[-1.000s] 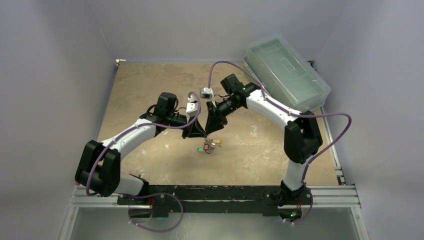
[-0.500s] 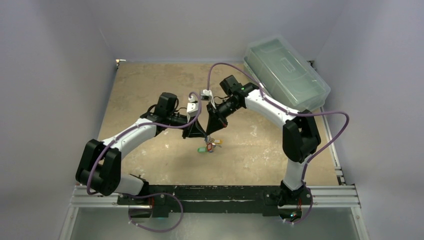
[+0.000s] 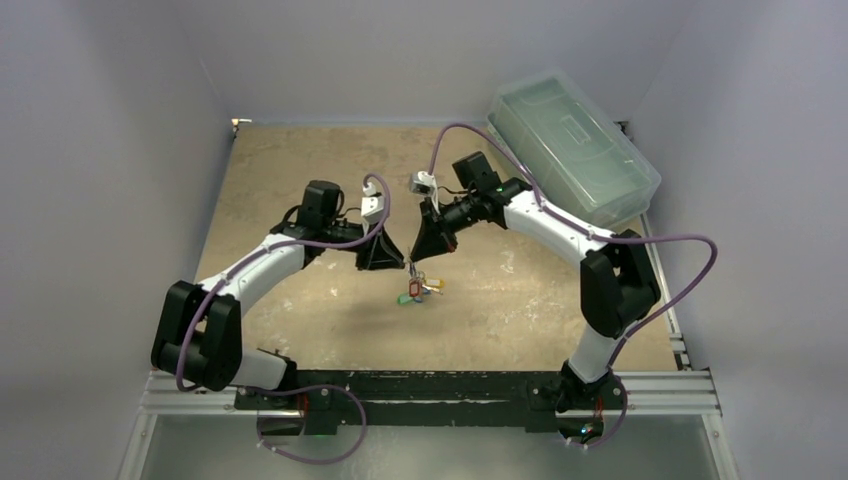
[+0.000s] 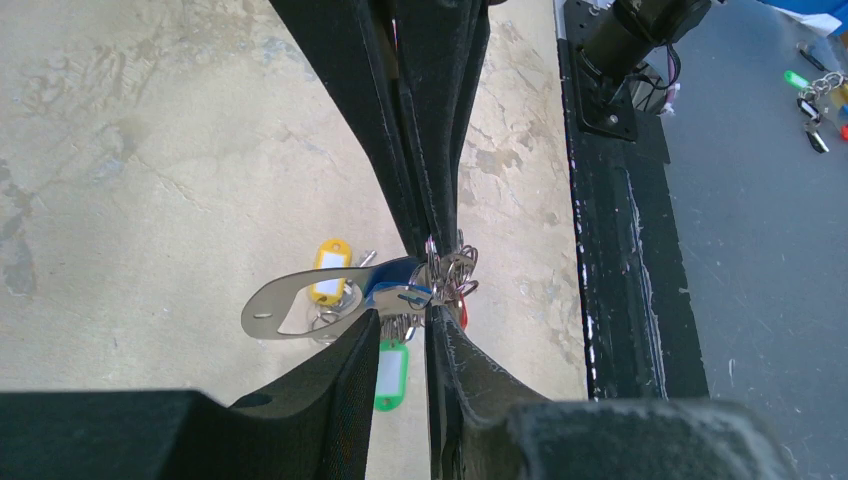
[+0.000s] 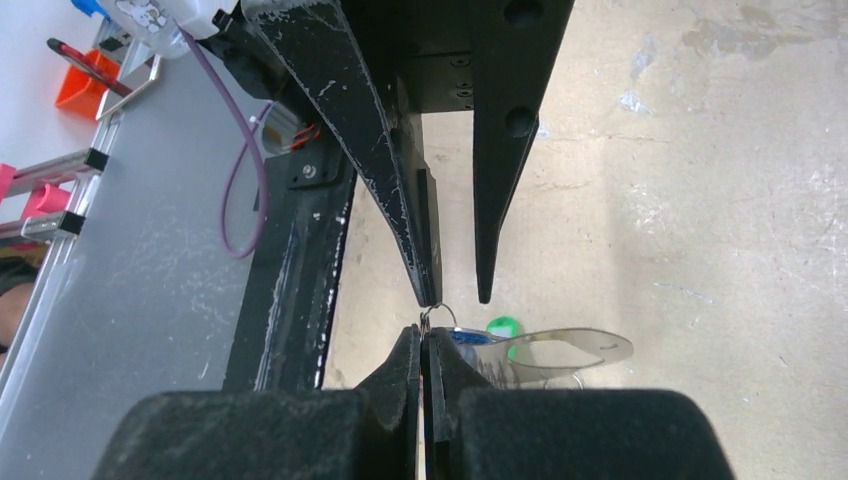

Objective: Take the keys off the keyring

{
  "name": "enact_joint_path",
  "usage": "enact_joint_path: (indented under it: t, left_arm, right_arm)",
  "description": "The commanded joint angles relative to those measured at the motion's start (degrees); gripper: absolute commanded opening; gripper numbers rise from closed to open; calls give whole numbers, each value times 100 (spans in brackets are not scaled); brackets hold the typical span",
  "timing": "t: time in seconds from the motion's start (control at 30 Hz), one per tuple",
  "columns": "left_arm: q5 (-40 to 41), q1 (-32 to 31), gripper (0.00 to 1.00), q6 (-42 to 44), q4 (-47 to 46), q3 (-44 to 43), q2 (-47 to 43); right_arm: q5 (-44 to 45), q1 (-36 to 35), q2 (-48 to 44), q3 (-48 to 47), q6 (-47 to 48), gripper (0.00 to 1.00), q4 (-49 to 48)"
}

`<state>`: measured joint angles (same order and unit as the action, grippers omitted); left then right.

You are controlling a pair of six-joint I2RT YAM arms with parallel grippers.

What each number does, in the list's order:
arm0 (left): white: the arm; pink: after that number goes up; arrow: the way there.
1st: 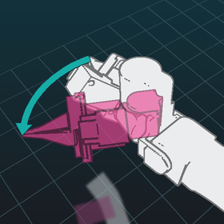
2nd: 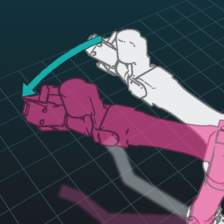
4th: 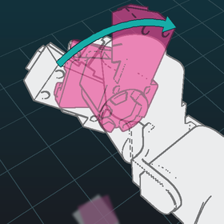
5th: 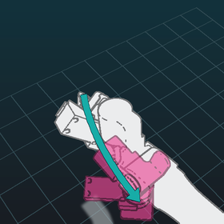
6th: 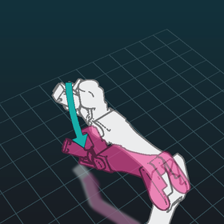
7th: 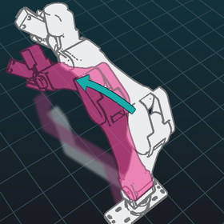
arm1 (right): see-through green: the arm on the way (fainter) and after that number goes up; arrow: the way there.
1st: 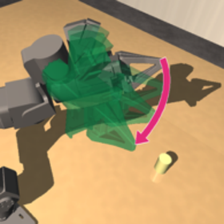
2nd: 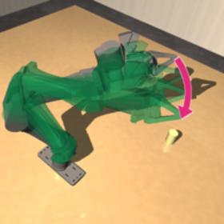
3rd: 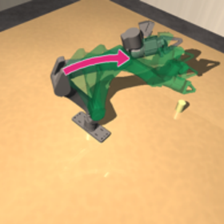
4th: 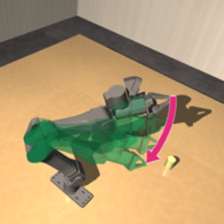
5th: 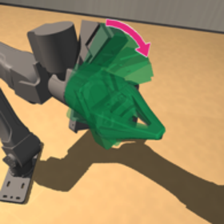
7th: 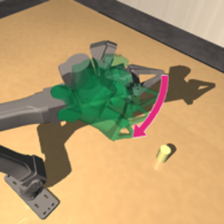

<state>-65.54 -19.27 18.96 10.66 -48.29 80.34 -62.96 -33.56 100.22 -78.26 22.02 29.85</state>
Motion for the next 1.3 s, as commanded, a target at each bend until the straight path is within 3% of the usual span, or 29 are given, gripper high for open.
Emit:
enact_joint_path:
  t: [0.0, 0.43, 0.67, 1.27]
  left_arm:
    - [-258, 87, 22, -92, -368, 65, -280]
    - [-284, 90, 22, -23, -406, 160, -227]
    - [-343, 90, 0, 158, -303, 201, -175]
    - [-382, -101, 0, 213, -415, 288, 115]
  right_arm:
    - [-347, 10, -255, 179, -378, 0, -791]
    - [-398, 10, -327, 452, -833, 0, -1493]
    - [-462, 16, -311, 615, -1073, 0, -1887]
    - [-595, 87, -423, 1169, -2166, 0, -3492]
